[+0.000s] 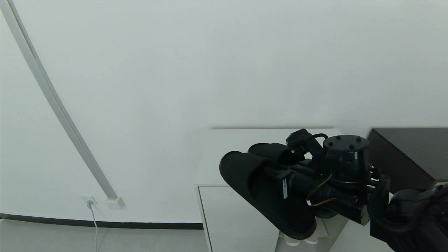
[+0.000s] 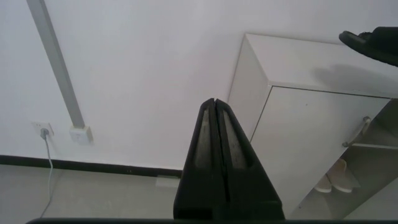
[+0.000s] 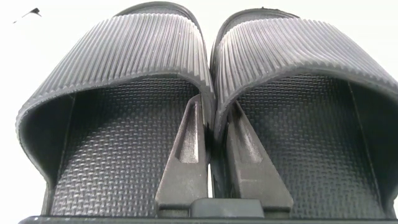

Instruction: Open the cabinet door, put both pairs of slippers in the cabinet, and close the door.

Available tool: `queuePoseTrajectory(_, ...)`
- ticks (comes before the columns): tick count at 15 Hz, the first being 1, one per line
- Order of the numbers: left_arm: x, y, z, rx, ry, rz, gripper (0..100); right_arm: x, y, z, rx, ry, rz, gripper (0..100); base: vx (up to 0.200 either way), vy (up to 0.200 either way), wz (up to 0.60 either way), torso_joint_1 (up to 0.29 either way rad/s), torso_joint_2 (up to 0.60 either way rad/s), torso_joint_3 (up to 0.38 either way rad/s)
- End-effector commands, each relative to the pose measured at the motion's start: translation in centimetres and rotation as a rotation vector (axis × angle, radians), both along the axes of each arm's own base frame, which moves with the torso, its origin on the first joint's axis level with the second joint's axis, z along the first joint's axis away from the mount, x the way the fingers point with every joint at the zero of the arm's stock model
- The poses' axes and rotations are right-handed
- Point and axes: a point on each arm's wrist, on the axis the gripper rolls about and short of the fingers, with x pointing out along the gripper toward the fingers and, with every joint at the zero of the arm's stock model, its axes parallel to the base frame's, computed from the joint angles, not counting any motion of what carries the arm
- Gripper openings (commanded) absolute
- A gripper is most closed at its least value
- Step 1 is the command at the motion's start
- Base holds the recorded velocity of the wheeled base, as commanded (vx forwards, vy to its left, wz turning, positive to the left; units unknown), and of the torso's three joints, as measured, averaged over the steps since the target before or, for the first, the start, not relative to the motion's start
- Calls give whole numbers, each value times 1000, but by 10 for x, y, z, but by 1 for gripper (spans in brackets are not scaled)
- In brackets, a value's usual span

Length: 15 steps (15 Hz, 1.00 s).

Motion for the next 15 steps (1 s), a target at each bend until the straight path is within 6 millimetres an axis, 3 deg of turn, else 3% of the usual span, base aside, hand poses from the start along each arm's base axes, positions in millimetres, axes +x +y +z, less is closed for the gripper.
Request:
queuePoseTrajectory(1,0,0,0,-1,1,1,0,-6,3,1,1,-1,17,0,0,0,0,0,0,0)
queuePoseTrajectory(4,0,0,0,1,1,-1,0,-9,8,0,-3,-3,20,0,0,0,0,0,0,0)
queuePoseTrajectory(13,0,0,0,-2,1,-1,0,-12,12,-7,-22,8,15,0,-200,0,0,1,2,4)
queuePoseTrajectory(15,0,0,0,-2,1,-1,0,-13,11,-9,-29,15,15,0,0,0,0,0,0,0)
